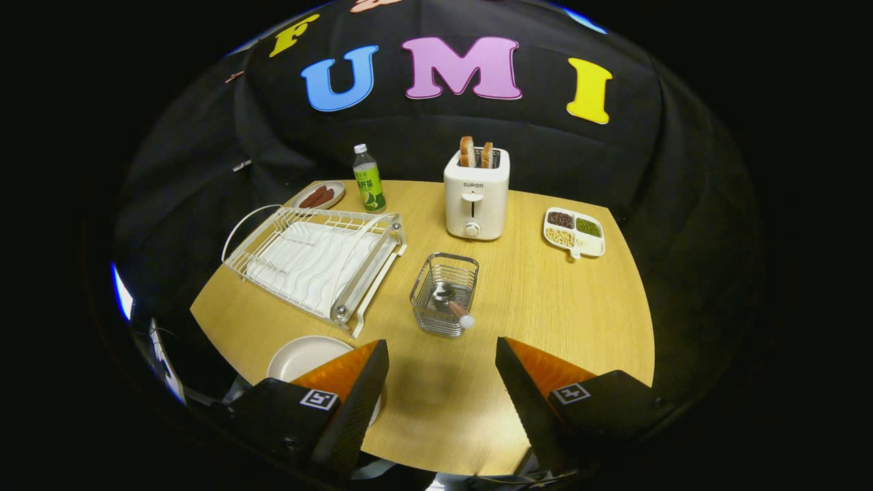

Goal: Take the plate from the dish rack, then take the spoon from the basket and place it into the plate.

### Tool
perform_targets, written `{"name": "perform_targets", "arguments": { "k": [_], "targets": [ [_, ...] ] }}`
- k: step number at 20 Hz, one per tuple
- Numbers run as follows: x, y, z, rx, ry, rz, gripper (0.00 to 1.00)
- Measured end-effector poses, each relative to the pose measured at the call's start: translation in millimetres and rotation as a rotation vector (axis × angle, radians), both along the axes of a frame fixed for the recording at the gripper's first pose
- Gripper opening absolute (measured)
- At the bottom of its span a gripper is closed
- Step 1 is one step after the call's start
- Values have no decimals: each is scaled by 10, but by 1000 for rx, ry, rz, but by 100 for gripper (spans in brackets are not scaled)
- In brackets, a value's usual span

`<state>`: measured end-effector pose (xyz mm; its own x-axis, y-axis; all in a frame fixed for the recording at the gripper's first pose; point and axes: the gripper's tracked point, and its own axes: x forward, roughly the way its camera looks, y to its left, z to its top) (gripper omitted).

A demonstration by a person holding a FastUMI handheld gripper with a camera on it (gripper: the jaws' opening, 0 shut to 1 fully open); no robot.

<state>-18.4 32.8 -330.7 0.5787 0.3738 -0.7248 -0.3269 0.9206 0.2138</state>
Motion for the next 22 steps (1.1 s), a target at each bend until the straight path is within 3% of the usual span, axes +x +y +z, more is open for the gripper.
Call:
{"name": "perform_targets", "arguments": {
  "k": [7, 12, 17, 20, 22],
  "targets": [
    [226, 18, -246, -8, 40, 65, 90],
    [302, 83, -322, -6, 43, 89, 77],
    [304, 151, -463, -26, 63, 135, 77],
    [362, 214, -489, -6, 76, 128, 58],
    [382, 202, -521, -6, 88, 114, 51]
  ]
}}
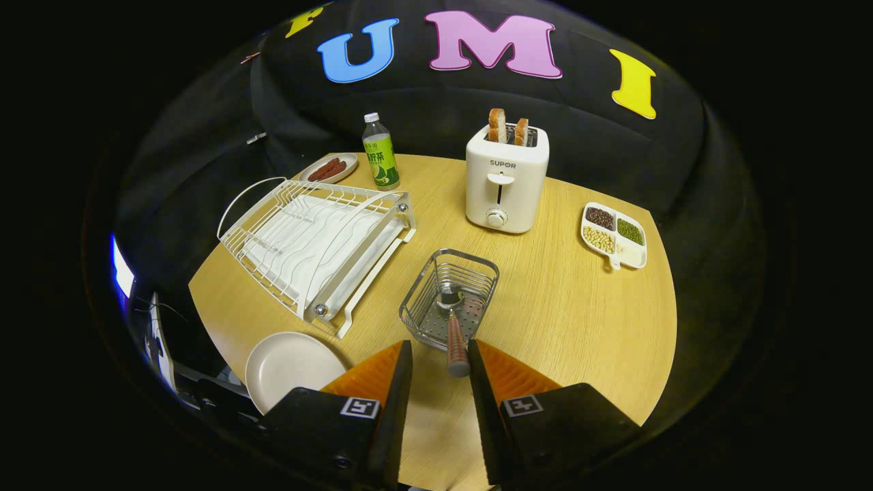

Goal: Take the plate from the dish rack, then take the spoon from the basket and place it into the plate.

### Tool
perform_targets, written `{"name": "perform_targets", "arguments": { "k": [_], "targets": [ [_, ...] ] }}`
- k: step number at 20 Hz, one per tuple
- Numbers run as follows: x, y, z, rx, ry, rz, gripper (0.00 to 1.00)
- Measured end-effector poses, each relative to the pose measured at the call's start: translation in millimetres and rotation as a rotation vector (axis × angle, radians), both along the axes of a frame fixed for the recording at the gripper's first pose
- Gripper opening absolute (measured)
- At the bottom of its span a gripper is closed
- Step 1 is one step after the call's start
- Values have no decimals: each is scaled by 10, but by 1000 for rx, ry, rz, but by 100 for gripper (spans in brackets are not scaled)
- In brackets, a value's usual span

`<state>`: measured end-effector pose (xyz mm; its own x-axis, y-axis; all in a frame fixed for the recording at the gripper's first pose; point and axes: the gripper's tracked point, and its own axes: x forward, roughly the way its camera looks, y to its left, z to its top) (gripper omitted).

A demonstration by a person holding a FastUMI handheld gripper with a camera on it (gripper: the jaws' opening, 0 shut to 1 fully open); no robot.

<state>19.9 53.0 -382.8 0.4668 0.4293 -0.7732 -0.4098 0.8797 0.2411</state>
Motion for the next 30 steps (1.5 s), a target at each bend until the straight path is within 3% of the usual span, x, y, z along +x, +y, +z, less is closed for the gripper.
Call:
{"name": "perform_targets", "arguments": {
  "k": [2, 5, 13, 15, 19, 23, 30],
  "targets": [
    [23, -33, -49, -6, 23, -15, 29],
    [39, -47, -31, 9, 38, -33, 15],
    [121, -143, 310, 7, -35, -67, 15],
    [153, -181, 358, -9, -42, -87, 10],
    [190, -162, 482, -8, -48, -105, 10],
    [214, -123, 893, 20, -117, -114, 10],
    [-54, 130, 1847, 142, -206, -54, 10]
  ]
}}
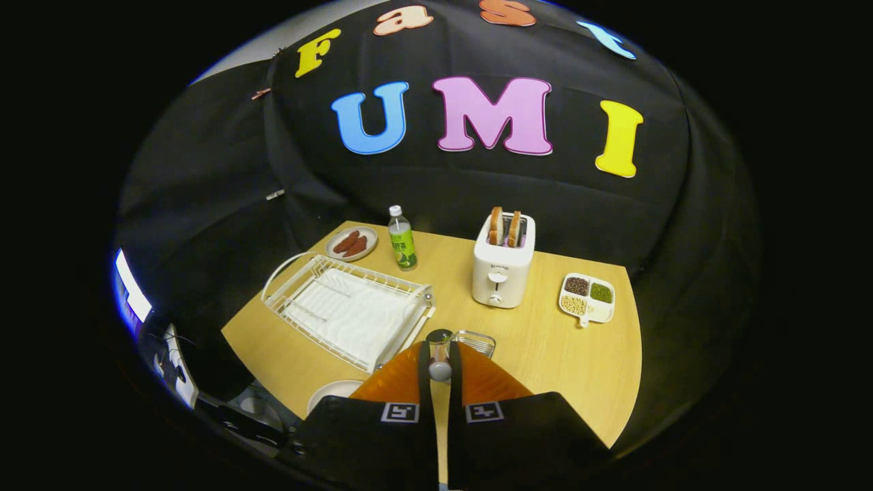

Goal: Take the plate from the dish rack, then take the spoon from the basket and place it into the plate.

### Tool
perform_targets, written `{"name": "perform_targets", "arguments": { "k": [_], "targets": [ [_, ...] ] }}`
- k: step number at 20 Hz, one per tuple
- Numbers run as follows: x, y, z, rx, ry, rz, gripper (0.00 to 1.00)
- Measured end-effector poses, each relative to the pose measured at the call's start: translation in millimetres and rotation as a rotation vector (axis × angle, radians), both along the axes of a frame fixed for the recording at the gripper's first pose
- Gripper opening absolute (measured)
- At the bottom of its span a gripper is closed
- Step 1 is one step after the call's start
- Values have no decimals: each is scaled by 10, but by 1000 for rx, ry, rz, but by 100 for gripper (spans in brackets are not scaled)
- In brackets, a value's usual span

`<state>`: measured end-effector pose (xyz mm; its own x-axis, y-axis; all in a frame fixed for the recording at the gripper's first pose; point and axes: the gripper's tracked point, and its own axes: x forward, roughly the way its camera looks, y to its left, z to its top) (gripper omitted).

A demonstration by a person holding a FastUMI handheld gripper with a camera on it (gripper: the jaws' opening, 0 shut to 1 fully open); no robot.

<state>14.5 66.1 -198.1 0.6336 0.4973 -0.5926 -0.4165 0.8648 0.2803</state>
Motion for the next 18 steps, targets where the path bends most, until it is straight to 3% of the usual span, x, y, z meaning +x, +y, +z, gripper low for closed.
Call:
{"name": "perform_targets", "arguments": {
  "k": [8, 13, 18],
  "targets": [
    [-886, 574, -136, 99, 124, 91, 10],
    [-1379, 852, -690, 89, 199, 106, 10],
    [-1522, 1040, -1270, 50, 212, 105, 10]
  ]
}}
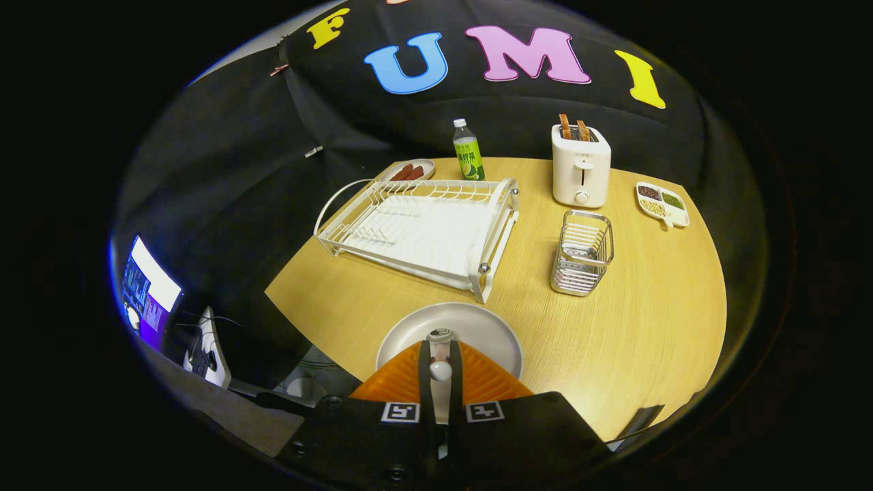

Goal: Take the plate from the dish rack, then take the spoon from the basket and place it into the plate.

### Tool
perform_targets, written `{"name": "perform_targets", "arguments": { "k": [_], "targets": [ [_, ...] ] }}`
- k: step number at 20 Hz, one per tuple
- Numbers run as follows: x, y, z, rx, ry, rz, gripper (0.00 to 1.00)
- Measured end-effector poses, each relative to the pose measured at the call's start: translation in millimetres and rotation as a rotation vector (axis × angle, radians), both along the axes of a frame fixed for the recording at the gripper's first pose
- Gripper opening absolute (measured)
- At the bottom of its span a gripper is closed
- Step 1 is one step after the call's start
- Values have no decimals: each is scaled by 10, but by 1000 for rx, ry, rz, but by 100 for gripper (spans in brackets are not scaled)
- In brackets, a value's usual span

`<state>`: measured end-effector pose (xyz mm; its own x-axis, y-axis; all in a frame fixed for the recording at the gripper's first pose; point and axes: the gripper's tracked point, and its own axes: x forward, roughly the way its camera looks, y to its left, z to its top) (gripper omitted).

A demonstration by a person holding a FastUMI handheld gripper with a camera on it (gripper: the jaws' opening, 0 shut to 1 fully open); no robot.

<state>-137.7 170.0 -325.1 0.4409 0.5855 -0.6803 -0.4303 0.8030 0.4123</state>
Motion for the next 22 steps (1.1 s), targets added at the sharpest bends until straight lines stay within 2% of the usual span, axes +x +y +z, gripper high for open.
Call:
{"name": "perform_targets", "arguments": {
  "k": [6, 11, 15, 17, 22],
  "targets": [
    [-167, 39, -315, 12, 51, -1, 10],
    [-229, -57, -619, -116, 59, 59, 14],
    [-216, -105, -790, -150, 94, 37, 19],
    [-205, -124, -797, -150, 106, 23, 30],
    [-167, -188, -787, -180, 91, 9, 90]
  ]
}}
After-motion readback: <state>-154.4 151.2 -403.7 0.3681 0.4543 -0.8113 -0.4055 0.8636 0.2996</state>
